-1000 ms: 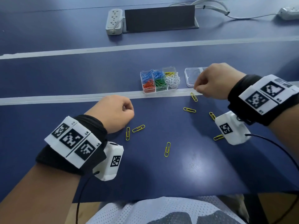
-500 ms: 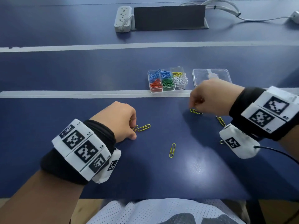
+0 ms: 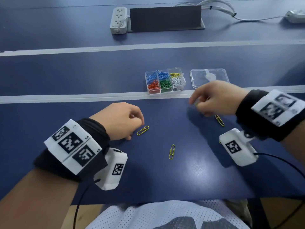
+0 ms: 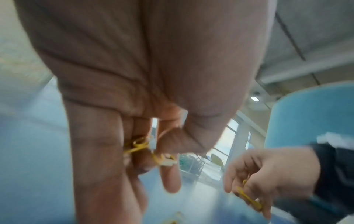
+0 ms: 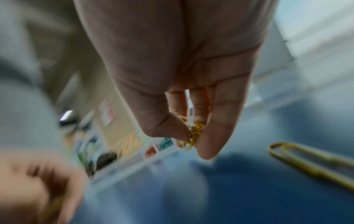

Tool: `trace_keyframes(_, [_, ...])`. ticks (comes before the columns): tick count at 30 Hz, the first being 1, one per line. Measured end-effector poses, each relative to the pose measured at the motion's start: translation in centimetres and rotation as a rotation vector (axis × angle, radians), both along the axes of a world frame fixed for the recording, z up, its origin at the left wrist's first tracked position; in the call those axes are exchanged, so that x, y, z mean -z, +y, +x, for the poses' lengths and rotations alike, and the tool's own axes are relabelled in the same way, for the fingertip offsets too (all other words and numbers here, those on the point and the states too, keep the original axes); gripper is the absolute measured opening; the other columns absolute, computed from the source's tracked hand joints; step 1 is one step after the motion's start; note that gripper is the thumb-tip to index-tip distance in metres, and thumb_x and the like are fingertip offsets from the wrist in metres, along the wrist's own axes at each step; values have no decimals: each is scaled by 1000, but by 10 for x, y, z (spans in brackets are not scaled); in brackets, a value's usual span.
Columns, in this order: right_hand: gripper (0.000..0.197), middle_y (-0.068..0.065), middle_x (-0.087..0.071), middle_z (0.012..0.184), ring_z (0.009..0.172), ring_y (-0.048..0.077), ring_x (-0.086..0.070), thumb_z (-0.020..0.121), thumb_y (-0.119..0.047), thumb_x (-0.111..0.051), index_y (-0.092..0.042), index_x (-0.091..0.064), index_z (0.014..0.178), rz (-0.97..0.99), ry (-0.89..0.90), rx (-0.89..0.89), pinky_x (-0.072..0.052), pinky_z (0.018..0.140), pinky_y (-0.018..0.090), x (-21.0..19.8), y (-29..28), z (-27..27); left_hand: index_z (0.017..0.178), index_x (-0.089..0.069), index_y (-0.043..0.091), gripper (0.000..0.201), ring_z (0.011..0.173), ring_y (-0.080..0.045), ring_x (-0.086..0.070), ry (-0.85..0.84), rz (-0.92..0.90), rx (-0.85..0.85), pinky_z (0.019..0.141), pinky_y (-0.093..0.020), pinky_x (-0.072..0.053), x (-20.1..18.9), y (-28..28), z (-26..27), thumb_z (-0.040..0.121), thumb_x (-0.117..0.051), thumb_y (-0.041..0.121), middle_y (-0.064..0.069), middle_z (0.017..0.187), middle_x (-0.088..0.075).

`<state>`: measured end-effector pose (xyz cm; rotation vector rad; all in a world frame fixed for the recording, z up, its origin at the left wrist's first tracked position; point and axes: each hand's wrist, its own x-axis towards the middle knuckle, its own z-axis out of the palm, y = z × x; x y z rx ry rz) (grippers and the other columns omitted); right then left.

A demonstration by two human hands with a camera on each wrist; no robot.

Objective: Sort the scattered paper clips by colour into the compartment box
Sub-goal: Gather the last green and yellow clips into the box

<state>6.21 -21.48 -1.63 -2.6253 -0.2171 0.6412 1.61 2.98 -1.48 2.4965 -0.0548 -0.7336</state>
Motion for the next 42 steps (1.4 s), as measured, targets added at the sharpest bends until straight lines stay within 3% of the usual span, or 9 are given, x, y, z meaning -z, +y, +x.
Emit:
trace_keyframes(4, [30,5,-48,67,45,13,-58,90,-4,-36,-9,-58,70,671,352,558,-49,41,15,-4,-26,2,58,-53,9,18,46,-18,-56,263,-652,-322,45,-25,-52,1,3,1,69,-40,3,-10,60,-53])
trace_keyframes(7, [26,6,-49,63,40,13,-48,83,-10,-32,-12,-47,62,741,416,682,-35,36,14,-1,-40,-2,57,-50,9,9,44,-15,-49,347,-913,-455,36,-23,-41,1,7,7,57,-40,9,-5,61,-52])
trace_keyframes(10, [29,0,-48,58,47,14,-43,85,-29,-60,-13,-51,62,275,175,411,-33,45,21,6,-49,-10,56,-46,16,20,43,-13,-39,229,-679,-367,37,-21,-33,5,7,13,57,-64,26,0,56,-45])
trace_keyframes(13, [26,-7,-56,61,58,7,-49,72,-40,-76,-18,-63,68,-198,-30,100,-36,54,25,8,-44,-18,61,-50,20,38,46,-8,-37,-22,-31,-20,48,-19,-31,8,-1,11,64,-79,44,10,50,-42])
trace_keyframes(19, [12,-10,-57,65,72,17,-53,80,-28,-65,-17,-67,75,-267,-72,-50,-43,69,26,6,-33,-26,78,-68,24,14,57,-1,-40,-186,261,170,50,-17,-29,7,-13,10,75,-73,37,13,63,-42])
trace_keyframes(24, [12,-8,-57,62,65,15,-51,77,-26,-59,-20,-58,67,-281,-136,-108,-42,64,26,7,-37,-31,65,-57,23,17,61,-8,-47,-202,339,240,55,-22,-36,7,-16,11,80,-60,32,12,63,-49])
trace_keyframes(29, [15,-14,-63,72,71,4,-55,86,-20,-51,-31,-61,81,-198,-54,-194,-42,75,23,2,-54,-42,61,-49,20,20,56,-8,-46,-74,205,200,54,-22,-36,7,-21,7,76,-57,30,8,60,-53])
trace_keyframes(36, [23,-15,-52,99,87,11,-56,96,-29,-43,-30,-65,102,-220,-85,-447,-43,81,23,-2,-64,-59,67,-48,14,12,39,-16,-49,458,-664,-59,35,-21,-43,3,-42,5,62,-40,7,-2,55,-48])
trace_keyframes(42, [18,-18,-53,107,93,10,-57,88,-39,-57,-34,-63,105,-287,-27,-482,-46,84,26,2,-57,-66,59,-47,14,19,40,-17,-42,486,-594,-75,37,-19,-38,10,-48,8,65,-61,24,0,52,-44])
